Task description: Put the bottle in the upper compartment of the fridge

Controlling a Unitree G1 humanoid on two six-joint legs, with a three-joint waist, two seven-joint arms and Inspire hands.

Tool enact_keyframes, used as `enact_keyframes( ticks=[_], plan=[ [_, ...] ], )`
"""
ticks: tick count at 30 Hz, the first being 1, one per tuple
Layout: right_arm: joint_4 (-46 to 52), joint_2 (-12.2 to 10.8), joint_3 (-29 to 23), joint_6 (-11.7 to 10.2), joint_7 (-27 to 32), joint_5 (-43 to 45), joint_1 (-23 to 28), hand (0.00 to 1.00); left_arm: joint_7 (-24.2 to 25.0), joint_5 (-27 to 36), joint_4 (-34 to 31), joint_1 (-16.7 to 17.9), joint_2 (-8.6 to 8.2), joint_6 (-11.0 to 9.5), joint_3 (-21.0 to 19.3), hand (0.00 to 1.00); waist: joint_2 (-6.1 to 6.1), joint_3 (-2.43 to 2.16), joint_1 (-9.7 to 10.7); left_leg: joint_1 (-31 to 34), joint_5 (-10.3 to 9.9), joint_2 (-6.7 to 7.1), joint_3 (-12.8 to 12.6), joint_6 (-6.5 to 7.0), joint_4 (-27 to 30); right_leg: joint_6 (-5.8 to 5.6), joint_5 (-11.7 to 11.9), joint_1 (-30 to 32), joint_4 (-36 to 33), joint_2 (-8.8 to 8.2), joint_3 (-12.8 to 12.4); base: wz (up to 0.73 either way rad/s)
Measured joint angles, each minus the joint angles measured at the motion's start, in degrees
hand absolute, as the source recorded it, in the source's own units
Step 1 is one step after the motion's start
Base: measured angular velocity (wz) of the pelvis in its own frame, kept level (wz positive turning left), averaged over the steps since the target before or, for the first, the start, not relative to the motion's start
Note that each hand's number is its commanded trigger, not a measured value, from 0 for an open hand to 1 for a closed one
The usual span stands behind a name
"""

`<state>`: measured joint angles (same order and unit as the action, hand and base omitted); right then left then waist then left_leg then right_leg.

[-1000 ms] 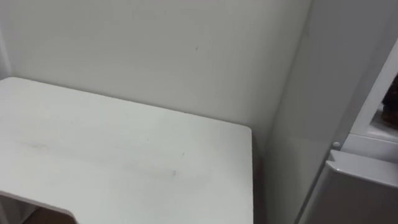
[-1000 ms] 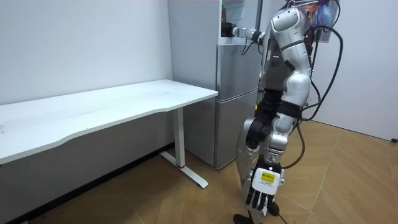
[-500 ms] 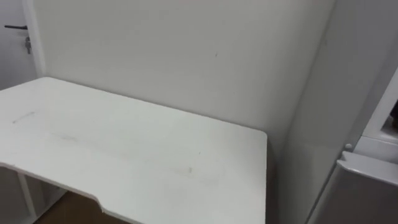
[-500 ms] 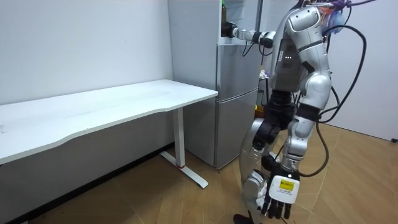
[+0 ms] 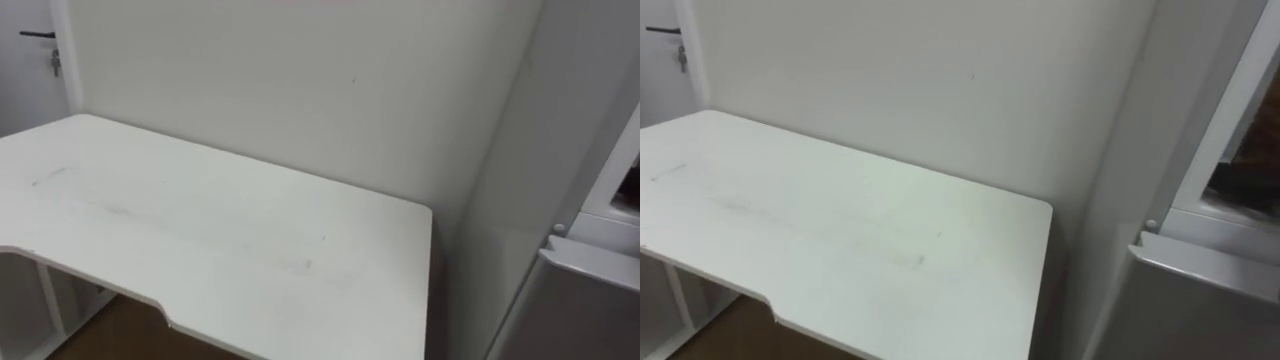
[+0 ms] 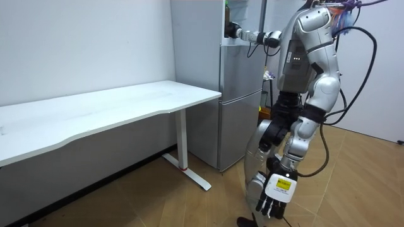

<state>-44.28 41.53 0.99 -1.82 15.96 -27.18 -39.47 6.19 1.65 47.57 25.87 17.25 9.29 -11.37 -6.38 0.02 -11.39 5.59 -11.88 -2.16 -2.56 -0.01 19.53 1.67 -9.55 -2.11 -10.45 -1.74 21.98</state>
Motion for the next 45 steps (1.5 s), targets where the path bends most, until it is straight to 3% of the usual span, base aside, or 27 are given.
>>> enact_keyframes(
  ticks=[11, 19, 26, 36, 45],
  plan=[
    [-0.57, 0.62, 1.14, 0.09, -3.94, 0.52, 0.27, 0.00, 0.07, 0.07, 0.73, 0.13, 0.61, 0.12, 1.12, 0.00, -0.10, 0.01, 0.14, -1.50, -0.04, -0.02, 0.05, -0.13, -0.45, 0.25, -0.08, -1.31, -0.08, 0.02, 0.06, 0.00],
    [1.23, 0.84, -0.19, 0.78, -6.26, -0.47, 1.85, 0.00, 0.61, 0.00, 0.92, 0.24, 0.71, 0.12, 0.95, 0.00, -0.86, 0.01, 0.62, -2.42, -0.10, -0.07, -0.55, -0.28, -1.00, 0.28, -0.28, -1.93, 0.00, -0.04, 0.09, 0.00],
    [4.85, 0.85, -0.18, 1.86, -8.80, -2.00, 2.90, 0.00, 0.46, -0.12, 0.53, 0.31, 0.69, 0.07, 0.55, 0.00, -0.53, -0.12, 1.70, -4.25, -0.18, -0.06, -0.79, -0.38, -2.39, 0.18, -0.33, -3.46, 0.77, 0.00, -0.20, -0.01],
    [12.01, 0.90, -1.41, 1.42, -10.67, -1.12, 6.57, 0.00, 0.20, -0.11, 0.16, -0.26, -0.25, -0.03, 0.37, 0.00, 0.74, -0.61, 2.26, -6.34, -0.24, -0.09, -2.42, -0.42, -4.26, 0.00, -0.44, -3.90, 0.78, -0.04, -1.40, -0.07],
    [16.38, 0.91, -2.47, 0.92, -11.02, -1.26, 9.46, 0.00, -0.90, -0.07, 0.21, -0.32, -0.59, -0.77, 0.41, 0.00, 0.76, -0.51, 3.48, -6.29, -0.53, -0.11, -2.32, -0.34, -4.26, -0.26, -0.59, -4.36, 0.83, -0.12, -1.49, 0.00]
  ],
)
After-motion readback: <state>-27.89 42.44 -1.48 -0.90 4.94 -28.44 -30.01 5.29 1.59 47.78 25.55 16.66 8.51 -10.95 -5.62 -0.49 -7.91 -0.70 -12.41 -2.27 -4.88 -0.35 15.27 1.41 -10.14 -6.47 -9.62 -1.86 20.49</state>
